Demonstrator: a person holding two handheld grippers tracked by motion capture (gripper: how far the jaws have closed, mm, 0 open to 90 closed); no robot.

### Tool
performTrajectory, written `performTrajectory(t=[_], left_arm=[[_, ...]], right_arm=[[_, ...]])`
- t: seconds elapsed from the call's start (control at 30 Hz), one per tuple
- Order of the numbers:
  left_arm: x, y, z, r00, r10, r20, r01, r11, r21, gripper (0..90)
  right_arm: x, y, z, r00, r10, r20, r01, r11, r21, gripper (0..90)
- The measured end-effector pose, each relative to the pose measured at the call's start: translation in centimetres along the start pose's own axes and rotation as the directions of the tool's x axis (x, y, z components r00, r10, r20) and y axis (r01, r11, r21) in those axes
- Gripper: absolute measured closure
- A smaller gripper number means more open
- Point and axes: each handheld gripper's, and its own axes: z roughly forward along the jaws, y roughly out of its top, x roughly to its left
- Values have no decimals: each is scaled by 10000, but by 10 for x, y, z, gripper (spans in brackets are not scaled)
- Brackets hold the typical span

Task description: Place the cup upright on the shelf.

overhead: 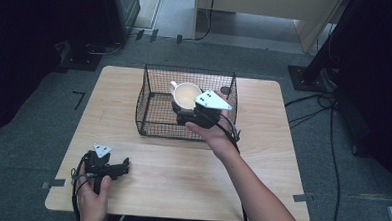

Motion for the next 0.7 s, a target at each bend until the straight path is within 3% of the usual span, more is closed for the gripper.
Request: performTrajectory(t=[0.47, 0.7], left_arm=[[0, 0, 0, 10000, 3, 8, -3, 10000, 15, 0], [0, 0, 0, 10000, 0, 7, 0, 10000, 12, 0]], right_arm=[[-22, 2, 28, 9992, 51, 385, -44, 9998, -198, 99], [-28, -3, 47, 9988, -100, 486, 100, 9999, 0, 99]])
